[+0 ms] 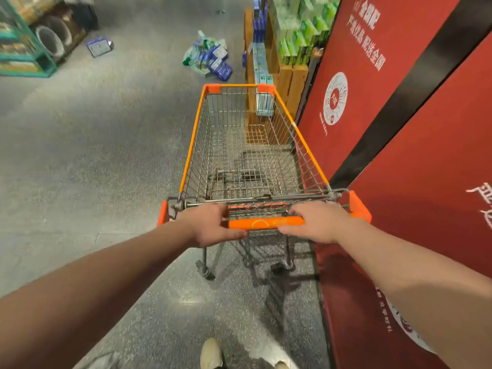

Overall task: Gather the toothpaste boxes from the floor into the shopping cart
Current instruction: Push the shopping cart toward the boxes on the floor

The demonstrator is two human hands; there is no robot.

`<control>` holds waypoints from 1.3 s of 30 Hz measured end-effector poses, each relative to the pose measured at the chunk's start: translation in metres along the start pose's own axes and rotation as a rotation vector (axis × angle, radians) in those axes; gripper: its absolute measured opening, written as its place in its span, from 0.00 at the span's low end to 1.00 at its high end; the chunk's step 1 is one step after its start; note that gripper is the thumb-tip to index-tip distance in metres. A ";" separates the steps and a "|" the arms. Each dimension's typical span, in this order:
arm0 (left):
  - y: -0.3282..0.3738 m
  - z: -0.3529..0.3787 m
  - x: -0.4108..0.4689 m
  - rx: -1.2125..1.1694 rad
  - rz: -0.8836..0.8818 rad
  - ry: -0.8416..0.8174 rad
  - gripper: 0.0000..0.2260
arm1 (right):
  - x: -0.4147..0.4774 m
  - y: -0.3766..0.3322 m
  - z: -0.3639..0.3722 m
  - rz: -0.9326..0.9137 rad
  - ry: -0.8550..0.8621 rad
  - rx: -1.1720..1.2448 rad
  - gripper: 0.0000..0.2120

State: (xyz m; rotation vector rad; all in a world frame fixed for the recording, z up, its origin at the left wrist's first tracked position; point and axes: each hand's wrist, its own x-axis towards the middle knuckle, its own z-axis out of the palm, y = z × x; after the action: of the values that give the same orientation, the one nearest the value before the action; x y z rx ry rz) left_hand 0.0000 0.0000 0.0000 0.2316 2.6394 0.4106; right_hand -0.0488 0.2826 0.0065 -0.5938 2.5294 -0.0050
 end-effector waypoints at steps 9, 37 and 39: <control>0.002 0.022 0.008 0.260 -0.165 0.084 0.46 | 0.009 0.018 0.017 -0.091 0.105 -0.186 0.32; -0.141 -0.044 0.025 0.323 -0.336 0.126 0.47 | 0.175 -0.093 -0.057 -0.188 0.077 -0.196 0.27; -0.165 -0.057 0.033 0.318 -0.335 0.138 0.47 | 0.198 -0.108 -0.069 -0.188 0.076 -0.187 0.26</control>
State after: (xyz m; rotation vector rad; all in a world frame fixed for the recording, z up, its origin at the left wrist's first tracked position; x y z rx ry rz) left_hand -0.0707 -0.1617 -0.0188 -0.1463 2.7992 -0.1087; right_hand -0.1891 0.0951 -0.0203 -0.9201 2.5548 0.1450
